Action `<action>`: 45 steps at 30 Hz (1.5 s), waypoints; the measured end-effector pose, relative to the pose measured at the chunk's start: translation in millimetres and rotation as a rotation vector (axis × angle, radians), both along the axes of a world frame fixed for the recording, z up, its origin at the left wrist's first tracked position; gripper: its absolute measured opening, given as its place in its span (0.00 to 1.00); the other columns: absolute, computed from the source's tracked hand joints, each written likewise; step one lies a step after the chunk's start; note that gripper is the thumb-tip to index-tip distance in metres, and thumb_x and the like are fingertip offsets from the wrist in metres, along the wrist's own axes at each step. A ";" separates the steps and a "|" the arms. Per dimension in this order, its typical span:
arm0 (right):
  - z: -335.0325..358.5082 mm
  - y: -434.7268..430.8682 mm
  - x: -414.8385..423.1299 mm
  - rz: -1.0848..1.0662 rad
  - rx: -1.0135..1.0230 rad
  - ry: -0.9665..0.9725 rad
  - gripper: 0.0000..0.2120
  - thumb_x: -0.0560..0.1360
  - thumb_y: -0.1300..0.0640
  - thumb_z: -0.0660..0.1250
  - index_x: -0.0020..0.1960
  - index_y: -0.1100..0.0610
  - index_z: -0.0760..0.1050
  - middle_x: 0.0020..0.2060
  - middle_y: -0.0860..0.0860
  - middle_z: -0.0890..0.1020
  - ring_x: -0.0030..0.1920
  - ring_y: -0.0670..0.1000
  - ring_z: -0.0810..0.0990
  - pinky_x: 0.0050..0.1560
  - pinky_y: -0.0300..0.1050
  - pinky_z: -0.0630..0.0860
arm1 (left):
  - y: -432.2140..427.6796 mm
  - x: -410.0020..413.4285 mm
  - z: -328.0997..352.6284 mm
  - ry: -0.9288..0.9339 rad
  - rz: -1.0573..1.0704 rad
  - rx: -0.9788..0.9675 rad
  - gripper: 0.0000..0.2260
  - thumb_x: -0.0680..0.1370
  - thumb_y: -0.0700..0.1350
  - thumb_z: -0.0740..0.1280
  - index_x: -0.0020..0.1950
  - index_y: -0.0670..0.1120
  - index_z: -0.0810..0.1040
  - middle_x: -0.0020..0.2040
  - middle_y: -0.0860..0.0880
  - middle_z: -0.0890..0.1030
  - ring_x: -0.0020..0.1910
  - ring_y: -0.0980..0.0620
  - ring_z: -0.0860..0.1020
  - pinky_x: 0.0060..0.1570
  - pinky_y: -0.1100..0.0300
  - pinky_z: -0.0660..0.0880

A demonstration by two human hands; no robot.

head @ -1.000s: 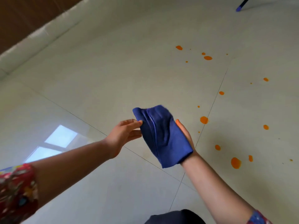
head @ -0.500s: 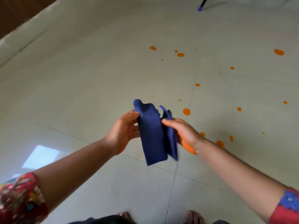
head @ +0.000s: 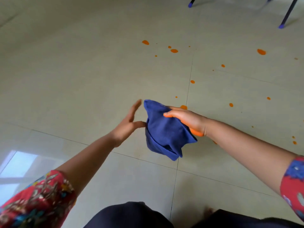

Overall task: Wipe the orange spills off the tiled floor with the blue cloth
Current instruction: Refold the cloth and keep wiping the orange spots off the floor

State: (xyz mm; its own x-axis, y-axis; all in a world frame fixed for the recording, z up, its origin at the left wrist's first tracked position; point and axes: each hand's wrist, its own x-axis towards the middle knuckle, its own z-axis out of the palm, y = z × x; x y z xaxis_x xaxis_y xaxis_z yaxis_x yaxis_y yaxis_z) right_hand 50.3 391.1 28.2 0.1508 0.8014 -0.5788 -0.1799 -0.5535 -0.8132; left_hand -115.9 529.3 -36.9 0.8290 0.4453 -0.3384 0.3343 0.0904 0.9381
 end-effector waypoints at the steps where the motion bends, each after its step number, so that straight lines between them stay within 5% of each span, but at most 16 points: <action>1: -0.6 3.7 1.4 0.048 -0.003 0.045 0.11 0.79 0.55 0.61 0.57 0.46 0.79 0.53 0.47 0.85 0.55 0.47 0.82 0.56 0.43 0.77 | 4.9 4.6 5.5 -0.021 -0.132 -0.032 0.33 0.67 0.47 0.69 0.72 0.56 0.67 0.71 0.62 0.70 0.71 0.64 0.65 0.69 0.63 0.61; 3: 0.2 5.2 11.7 0.089 0.025 0.192 0.13 0.75 0.53 0.65 0.58 0.50 0.81 0.55 0.51 0.84 0.56 0.49 0.82 0.54 0.43 0.78 | 12.6 11.1 16.6 -0.021 -0.260 -0.085 0.21 0.61 0.50 0.69 0.55 0.52 0.80 0.52 0.60 0.82 0.55 0.63 0.77 0.58 0.65 0.70; 5: -2.4 -5.4 26.6 -0.049 0.121 0.480 0.21 0.72 0.48 0.71 0.62 0.55 0.80 0.58 0.54 0.82 0.59 0.53 0.81 0.59 0.47 0.77 | 14.6 15.8 19.2 -0.060 -0.187 -0.091 0.13 0.64 0.49 0.69 0.46 0.48 0.81 0.42 0.56 0.83 0.45 0.59 0.79 0.49 0.64 0.73; 8: -28.8 -39.6 21.3 -0.448 0.148 0.821 0.40 0.68 0.32 0.67 0.73 0.53 0.69 0.67 0.54 0.76 0.66 0.55 0.76 0.63 0.51 0.75 | 7.0 14.2 12.4 -0.142 0.080 -0.201 0.08 0.74 0.46 0.64 0.51 0.49 0.81 0.47 0.51 0.84 0.49 0.54 0.81 0.50 0.61 0.75; 10: -51.5 -56.8 -5.9 -0.469 0.062 0.873 0.39 0.67 0.32 0.67 0.70 0.54 0.72 0.67 0.54 0.77 0.65 0.56 0.77 0.61 0.51 0.77 | -1.3 8.9 4.3 -0.138 0.218 -0.245 0.06 0.77 0.44 0.64 0.46 0.49 0.80 0.44 0.49 0.83 0.48 0.51 0.80 0.50 0.58 0.75; 13: -70.5 -52.8 -29.3 -0.455 0.023 0.631 0.29 0.77 0.36 0.56 0.62 0.56 0.80 0.61 0.54 0.81 0.62 0.53 0.80 0.58 0.46 0.78 | -4.1 -5.2 0.6 -0.039 0.215 -0.163 0.06 0.77 0.43 0.65 0.39 0.48 0.78 0.36 0.50 0.80 0.40 0.53 0.79 0.44 0.60 0.73; 15: -67.1 -41.5 -27.6 -0.477 0.007 0.425 0.28 0.80 0.37 0.52 0.58 0.54 0.82 0.55 0.52 0.85 0.56 0.49 0.83 0.55 0.44 0.78 | 2.3 -18.0 4.3 -0.033 0.151 -0.102 0.07 0.79 0.42 0.63 0.45 0.46 0.80 0.37 0.51 0.82 0.38 0.54 0.81 0.41 0.63 0.75; 19: -62.2 -27.7 -10.8 -0.526 0.063 0.131 0.16 0.81 0.46 0.59 0.54 0.54 0.81 0.52 0.50 0.85 0.55 0.47 0.82 0.67 0.47 0.71 | 14.8 -37.7 10.8 -0.061 0.274 0.002 0.06 0.80 0.41 0.63 0.48 0.42 0.79 0.42 0.48 0.84 0.46 0.49 0.82 0.47 0.63 0.79; 22: -46.6 -10.7 -0.9 -0.558 0.108 -0.107 0.05 0.78 0.57 0.66 0.50 0.55 0.80 0.47 0.51 0.84 0.50 0.52 0.82 0.61 0.51 0.74 | 19.0 -38.8 13.0 -0.023 0.505 0.064 0.03 0.78 0.41 0.67 0.47 0.44 0.73 0.36 0.51 0.82 0.42 0.49 0.80 0.41 0.64 0.79; 26: -25.7 17.6 11.0 -0.536 0.134 -0.271 0.19 0.75 0.60 0.70 0.60 0.49 0.68 0.43 0.54 0.81 0.40 0.49 0.81 0.44 0.44 0.77 | 31.9 -35.1 26.2 -0.042 0.506 0.061 0.23 0.74 0.43 0.72 0.64 0.58 0.68 0.46 0.47 0.83 0.46 0.51 0.82 0.47 0.59 0.79; 28: -14.2 34.2 18.9 -0.367 0.220 -0.380 0.24 0.73 0.62 0.72 0.64 0.47 0.69 0.45 0.58 0.81 0.44 0.49 0.81 0.50 0.45 0.78 | 42.5 -32.8 38.6 0.042 0.348 0.142 0.29 0.65 0.44 0.77 0.62 0.60 0.72 0.52 0.47 0.81 0.47 0.54 0.81 0.44 0.64 0.78; 30: -2.3 52.0 26.2 -0.122 0.215 -0.685 0.25 0.70 0.63 0.74 0.64 0.50 0.75 0.54 0.56 0.80 0.55 0.49 0.78 0.60 0.42 0.73 | 54.3 -26.8 50.6 0.194 0.227 0.344 0.28 0.63 0.40 0.74 0.61 0.55 0.77 0.58 0.47 0.80 0.50 0.51 0.79 0.45 0.62 0.77; 33: 13.0 78.6 29.7 -0.006 0.231 -1.117 0.20 0.69 0.65 0.72 0.60 0.53 0.80 0.51 0.51 0.77 0.54 0.52 0.77 0.50 0.36 0.67 | 72.6 -15.3 73.1 0.283 0.256 0.709 0.21 0.70 0.34 0.69 0.62 0.49 0.79 0.57 0.47 0.81 0.51 0.49 0.77 0.46 0.61 0.70; 39: 16.2 75.4 24.2 -0.054 0.505 -1.278 0.16 0.69 0.69 0.69 0.51 0.54 0.84 0.40 0.51 0.73 0.41 0.52 0.75 0.43 0.40 0.66 | 72.8 -36.3 88.9 0.146 0.355 1.049 0.13 0.74 0.37 0.69 0.53 0.50 0.85 0.39 0.53 0.71 0.38 0.53 0.73 0.38 0.72 0.64; 43: -24.9 34.8 7.8 0.133 0.434 -1.305 0.13 0.68 0.67 0.72 0.47 0.53 0.85 0.45 0.51 0.77 0.49 0.55 0.77 0.47 0.46 0.74 | 37.4 -70.1 42.6 0.257 0.250 1.022 0.07 0.73 0.40 0.73 0.50 0.48 0.86 0.59 0.46 0.76 0.57 0.44 0.73 0.53 0.60 0.67; 45: -47.2 13.7 1.9 0.306 0.372 -1.311 0.09 0.68 0.63 0.73 0.45 0.52 0.85 0.53 0.51 0.80 0.54 0.56 0.77 0.52 0.48 0.74 | 15.4 -85.9 14.6 0.349 0.179 0.916 0.06 0.74 0.43 0.73 0.50 0.51 0.85 0.59 0.51 0.79 0.56 0.47 0.77 0.52 0.60 0.72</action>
